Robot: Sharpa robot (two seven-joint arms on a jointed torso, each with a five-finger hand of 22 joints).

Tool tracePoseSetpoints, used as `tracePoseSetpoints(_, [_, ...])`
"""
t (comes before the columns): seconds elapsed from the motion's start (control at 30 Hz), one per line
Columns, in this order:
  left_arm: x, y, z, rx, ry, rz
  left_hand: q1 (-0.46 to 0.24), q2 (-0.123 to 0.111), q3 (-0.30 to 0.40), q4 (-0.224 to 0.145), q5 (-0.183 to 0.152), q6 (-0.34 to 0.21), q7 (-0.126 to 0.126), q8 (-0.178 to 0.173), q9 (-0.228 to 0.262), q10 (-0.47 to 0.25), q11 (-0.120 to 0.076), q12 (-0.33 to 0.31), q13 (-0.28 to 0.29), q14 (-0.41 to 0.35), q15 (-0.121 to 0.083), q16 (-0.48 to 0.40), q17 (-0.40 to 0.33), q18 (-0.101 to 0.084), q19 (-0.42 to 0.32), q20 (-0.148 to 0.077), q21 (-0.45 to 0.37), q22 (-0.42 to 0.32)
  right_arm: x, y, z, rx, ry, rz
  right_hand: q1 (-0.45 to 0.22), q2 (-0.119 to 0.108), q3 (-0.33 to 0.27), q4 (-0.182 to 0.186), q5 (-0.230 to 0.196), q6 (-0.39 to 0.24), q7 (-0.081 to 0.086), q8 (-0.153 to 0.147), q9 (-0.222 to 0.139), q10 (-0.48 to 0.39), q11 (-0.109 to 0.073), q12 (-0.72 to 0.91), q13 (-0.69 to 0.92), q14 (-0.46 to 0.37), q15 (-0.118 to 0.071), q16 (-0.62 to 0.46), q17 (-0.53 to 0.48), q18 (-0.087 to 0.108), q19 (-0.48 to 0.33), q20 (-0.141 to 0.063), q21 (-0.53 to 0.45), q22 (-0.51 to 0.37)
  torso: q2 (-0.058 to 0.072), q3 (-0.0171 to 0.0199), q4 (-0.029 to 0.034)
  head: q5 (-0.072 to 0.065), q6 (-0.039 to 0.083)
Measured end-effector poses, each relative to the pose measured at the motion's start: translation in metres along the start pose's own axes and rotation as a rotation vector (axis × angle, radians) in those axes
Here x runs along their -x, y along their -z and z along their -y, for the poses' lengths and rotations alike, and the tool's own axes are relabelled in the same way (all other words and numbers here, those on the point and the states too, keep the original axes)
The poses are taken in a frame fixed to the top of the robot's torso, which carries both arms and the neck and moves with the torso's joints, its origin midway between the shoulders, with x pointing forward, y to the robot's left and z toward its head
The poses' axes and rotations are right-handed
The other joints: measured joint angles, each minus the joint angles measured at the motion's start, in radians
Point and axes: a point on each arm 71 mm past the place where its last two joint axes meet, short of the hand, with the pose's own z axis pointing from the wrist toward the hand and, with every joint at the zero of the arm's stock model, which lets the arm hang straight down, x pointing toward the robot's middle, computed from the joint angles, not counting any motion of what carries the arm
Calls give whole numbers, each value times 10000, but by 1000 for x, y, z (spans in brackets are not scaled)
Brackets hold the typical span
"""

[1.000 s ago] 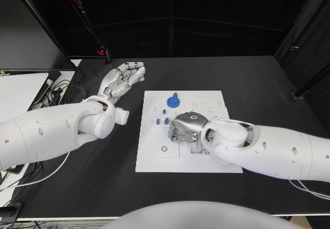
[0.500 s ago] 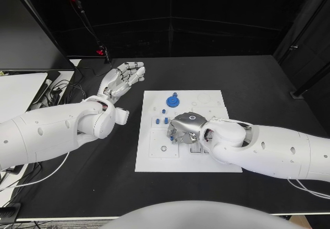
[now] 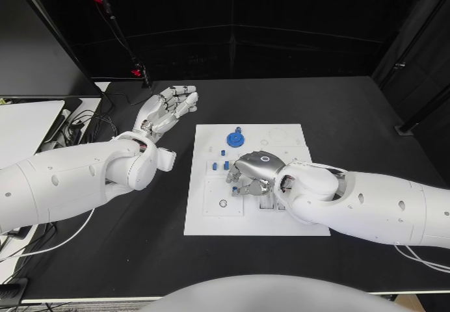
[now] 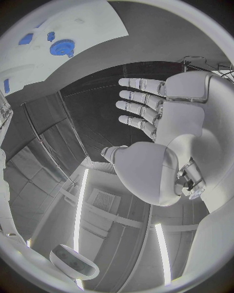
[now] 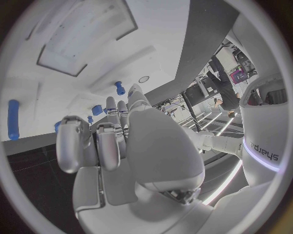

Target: Assemble the parts on the task board

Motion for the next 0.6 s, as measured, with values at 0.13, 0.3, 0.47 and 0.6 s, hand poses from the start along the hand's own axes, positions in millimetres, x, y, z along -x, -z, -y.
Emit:
tracePoseSetpoints(0.13, [0,0,0,0,4,-5,0,0,0,0,0,0,0,0,0,0,0,0,0,0,0,0,0,-1,0,0,0,0,3,6,5,-68,-210,361,-70,-69,-60,6,0,14,94,0,0,33,33,0,-1,0,0,-54,0,0,0,0,0,0,0,2,-2,-14,14])
tracePoseSetpoints(0.3, [1,0,0,2,-2,2,24,60,-24,24,0,0,0,0,-13,0,0,51,-7,0,0,0,-18,0,0,0,0,-11,11,25,20,-278,-766,958,-424,5,-100,-10,0,-55,388,0,-1,-21,88,0,-11,0,-1,-144,0,0,0,0,0,8,-12,7,-12,-56,50])
tracePoseSetpoints(0.47, [2,0,-1,3,-16,17,2,77,-24,24,0,0,0,0,-13,0,0,51,-11,0,0,0,-21,0,0,0,0,-16,35,42,41,-252,-1196,1958,-447,29,-100,-10,0,-20,449,0,15,-76,142,0,-12,0,-1,-280,4,-1,0,0,204,7,-21,0,-12,-138,84])
tracePoseSetpoints(0.6, [2,0,-1,15,-18,21,2,78,-24,24,0,0,0,39,-13,0,0,51,-11,0,1,0,-21,0,0,0,0,-15,52,50,56,-61,-1441,2666,-508,-32,-100,-10,0,-20,449,0,29,-96,162,0,-11,36,35,-376,7,-2,0,-1,351,6,-21,-3,-12,-201,110])
